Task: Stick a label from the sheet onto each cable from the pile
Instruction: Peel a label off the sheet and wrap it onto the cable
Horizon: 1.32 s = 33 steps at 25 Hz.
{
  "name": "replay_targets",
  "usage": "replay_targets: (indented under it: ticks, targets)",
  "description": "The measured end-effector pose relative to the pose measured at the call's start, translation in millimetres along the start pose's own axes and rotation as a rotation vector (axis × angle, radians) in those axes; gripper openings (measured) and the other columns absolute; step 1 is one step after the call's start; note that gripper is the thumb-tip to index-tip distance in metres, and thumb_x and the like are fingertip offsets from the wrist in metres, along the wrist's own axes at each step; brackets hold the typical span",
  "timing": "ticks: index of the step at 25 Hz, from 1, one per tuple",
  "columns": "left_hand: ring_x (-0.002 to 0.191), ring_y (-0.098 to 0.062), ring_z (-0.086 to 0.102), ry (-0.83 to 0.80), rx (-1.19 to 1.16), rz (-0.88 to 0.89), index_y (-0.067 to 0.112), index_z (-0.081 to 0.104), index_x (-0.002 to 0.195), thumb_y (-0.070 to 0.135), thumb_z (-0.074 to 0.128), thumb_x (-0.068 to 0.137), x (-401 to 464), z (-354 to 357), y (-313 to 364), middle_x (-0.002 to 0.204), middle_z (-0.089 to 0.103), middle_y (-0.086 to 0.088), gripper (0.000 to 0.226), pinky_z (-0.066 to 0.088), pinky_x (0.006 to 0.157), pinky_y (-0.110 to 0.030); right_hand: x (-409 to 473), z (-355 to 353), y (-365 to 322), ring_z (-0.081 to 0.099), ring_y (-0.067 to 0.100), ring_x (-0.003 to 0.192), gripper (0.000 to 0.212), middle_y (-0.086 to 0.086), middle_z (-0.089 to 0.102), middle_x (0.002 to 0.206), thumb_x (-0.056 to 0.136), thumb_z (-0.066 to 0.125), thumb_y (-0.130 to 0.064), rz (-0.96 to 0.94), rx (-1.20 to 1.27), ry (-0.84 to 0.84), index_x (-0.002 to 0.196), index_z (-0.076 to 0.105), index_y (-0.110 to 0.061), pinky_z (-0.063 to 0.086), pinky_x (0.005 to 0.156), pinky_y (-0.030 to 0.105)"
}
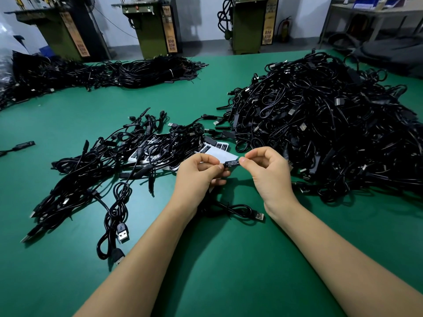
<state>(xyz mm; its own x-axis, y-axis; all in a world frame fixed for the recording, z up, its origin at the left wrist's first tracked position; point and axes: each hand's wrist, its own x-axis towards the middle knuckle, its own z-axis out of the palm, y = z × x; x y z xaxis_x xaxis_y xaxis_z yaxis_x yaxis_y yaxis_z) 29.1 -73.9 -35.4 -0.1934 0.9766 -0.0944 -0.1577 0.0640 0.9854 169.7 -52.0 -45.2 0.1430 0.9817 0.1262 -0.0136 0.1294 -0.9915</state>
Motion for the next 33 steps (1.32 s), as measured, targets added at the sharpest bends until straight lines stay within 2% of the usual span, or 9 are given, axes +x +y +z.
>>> replay_targets:
  ticks: [8, 14, 22, 24, 27, 33]
  targets:
    - [0.067, -0.016, 0.072, -0.003, -0.010, 0.006, 0.001, 0.056, 0.089, -0.005, 0.062, 0.087, 0.3, 0.0, -0.6, 0.075, 0.070, -0.016, 0.009, 0.052, 0.053, -0.019, 1.0, -0.4, 2.4, 0.060, 0.000, 0.069, 0.017, -0.010, 0.066, 0.073, 0.080, 0.075, -0.011, -0.001, -0.018, 0.005, 0.076, 0.063, -0.023, 0.045, 0.064, 0.012]
    - [0.057, -0.012, 0.068, 0.006, 0.010, -0.010, 0.000, 0.056, 0.092, -0.005, 0.062, 0.088, -1.2, 0.9, 1.2, 0.085, 0.069, -0.024, 0.009, 0.049, 0.050, -0.016, 1.7, 0.0, 3.5, 0.060, 0.000, 0.069, 0.017, -0.009, 0.066, 0.073, 0.079, 0.075, -0.012, -0.001, -0.027, 0.019, 0.075, 0.063, -0.023, 0.046, 0.065, 0.013]
    - [0.058, -0.012, 0.069, 0.002, 0.027, 0.002, 0.002, 0.056, 0.089, -0.005, 0.062, 0.087, -1.0, 0.7, 0.9, 0.081, 0.069, -0.022, 0.009, 0.049, 0.048, -0.017, 2.1, 0.7, 5.6, 0.059, -0.001, 0.067, 0.017, -0.010, 0.065, 0.071, 0.079, 0.074, -0.012, -0.003, -0.067, 0.022, 0.074, 0.062, -0.024, 0.045, 0.067, 0.019]
    - [0.060, -0.014, 0.069, 0.001, 0.052, 0.012, 0.002, 0.056, 0.089, -0.005, 0.062, 0.087, -0.8, 0.6, 0.5, 0.079, 0.068, -0.021, 0.009, 0.048, 0.047, -0.018, 2.1, 0.6, 6.2, 0.059, 0.000, 0.068, 0.017, -0.010, 0.065, 0.071, 0.080, 0.074, -0.013, -0.006, -0.076, 0.023, 0.074, 0.062, -0.024, 0.046, 0.068, 0.021]
    - [0.055, -0.012, 0.066, -0.002, 0.082, 0.023, 0.003, 0.057, 0.088, -0.004, 0.063, 0.087, -1.0, 0.2, 0.5, 0.076, 0.068, -0.020, 0.009, 0.045, 0.044, -0.018, 1.8, 1.1, 7.2, 0.060, 0.006, 0.072, 0.017, -0.009, 0.064, 0.074, 0.080, 0.073, -0.013, -0.021, -0.107, 0.018, 0.075, 0.062, -0.025, 0.049, 0.072, 0.026]
    - [0.056, -0.014, 0.067, -0.004, 0.087, 0.035, 0.003, 0.057, 0.087, -0.004, 0.063, 0.086, -0.1, 0.2, -0.4, 0.070, 0.069, -0.014, 0.009, 0.045, 0.044, -0.019, 0.4, 1.7, 8.2, 0.061, 0.007, 0.074, 0.017, -0.009, 0.064, 0.075, 0.082, 0.071, -0.017, -0.077, -0.231, 0.015, 0.077, 0.059, -0.027, 0.051, 0.073, 0.027]
